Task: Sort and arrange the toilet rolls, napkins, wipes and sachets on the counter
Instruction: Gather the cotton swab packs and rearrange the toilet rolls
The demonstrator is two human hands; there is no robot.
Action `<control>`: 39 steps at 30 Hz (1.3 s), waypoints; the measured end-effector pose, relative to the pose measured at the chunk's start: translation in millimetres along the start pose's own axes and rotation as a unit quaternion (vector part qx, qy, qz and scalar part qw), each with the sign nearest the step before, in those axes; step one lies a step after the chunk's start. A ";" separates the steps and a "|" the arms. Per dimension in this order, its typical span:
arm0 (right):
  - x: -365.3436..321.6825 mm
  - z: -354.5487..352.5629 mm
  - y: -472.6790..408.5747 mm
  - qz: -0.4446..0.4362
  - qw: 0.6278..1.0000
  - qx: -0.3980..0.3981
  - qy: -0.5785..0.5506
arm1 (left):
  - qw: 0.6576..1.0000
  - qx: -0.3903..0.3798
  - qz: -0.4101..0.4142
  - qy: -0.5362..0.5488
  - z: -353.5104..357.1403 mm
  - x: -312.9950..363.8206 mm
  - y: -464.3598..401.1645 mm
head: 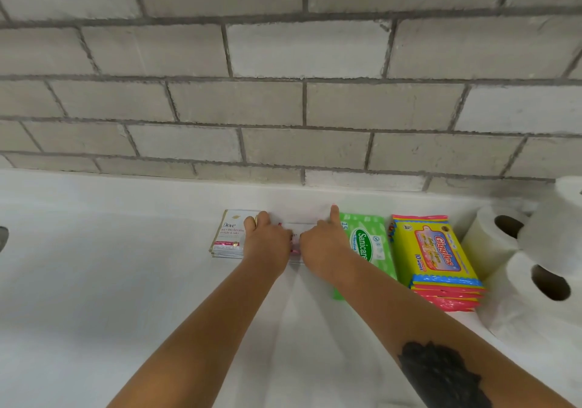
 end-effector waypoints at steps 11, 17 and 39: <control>18.9 -28.7 37.3 0.038 0.974 0.152 -0.162 | 0.977 0.094 -0.016 0.193 -37.2 1.1 23.6; 38.9 -47.2 93.8 0.075 0.919 0.285 -0.263 | 0.938 0.143 -0.020 0.315 -70.5 15.6 64.1; 178.4 79.5 394.5 0.348 0.821 0.242 -0.382 | 0.866 0.075 0.183 0.459 -127.2 269.9 183.2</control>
Point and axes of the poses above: each hand's wrist, its own y-axis away from the middle knuckle, its own z-axis out of the palm, x = y × z, the point moved 4 cm from there along -y, towards the middle knuckle, and after that the axes turned 1 degree about -z, right-handed, at the moved point
